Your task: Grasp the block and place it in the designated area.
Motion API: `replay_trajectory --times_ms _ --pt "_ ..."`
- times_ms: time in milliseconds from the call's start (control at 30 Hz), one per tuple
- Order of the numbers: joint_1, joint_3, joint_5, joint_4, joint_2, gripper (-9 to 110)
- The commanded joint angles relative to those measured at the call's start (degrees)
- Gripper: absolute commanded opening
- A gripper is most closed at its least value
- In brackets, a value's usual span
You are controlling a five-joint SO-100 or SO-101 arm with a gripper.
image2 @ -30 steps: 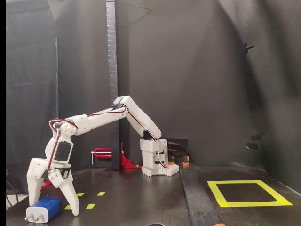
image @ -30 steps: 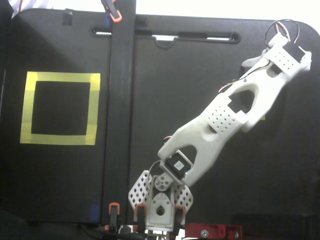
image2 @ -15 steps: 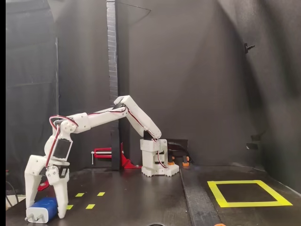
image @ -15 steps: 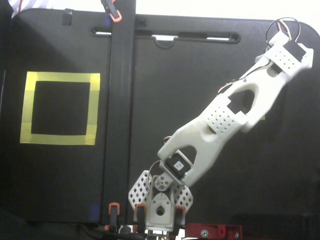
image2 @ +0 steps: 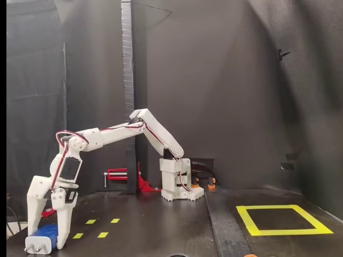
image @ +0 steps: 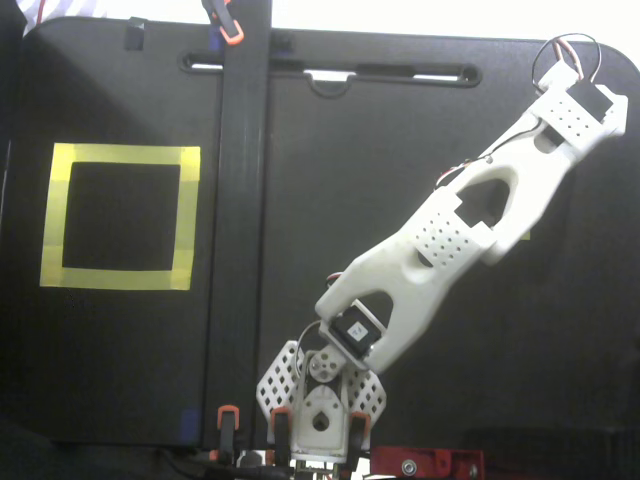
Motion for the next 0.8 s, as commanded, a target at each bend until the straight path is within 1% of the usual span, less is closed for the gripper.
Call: replay_trajectory --times_ms 0,300,500,767 --pt "0.79 0.44 0.26 1.41 -0.35 19" --pt "0.97 0.35 0.26 2.29 0.0 19" --pt "0.7 0.26 2.72 2.46 1.58 19" --pt "0.0 0.26 4.83 8.35 8.26 19"
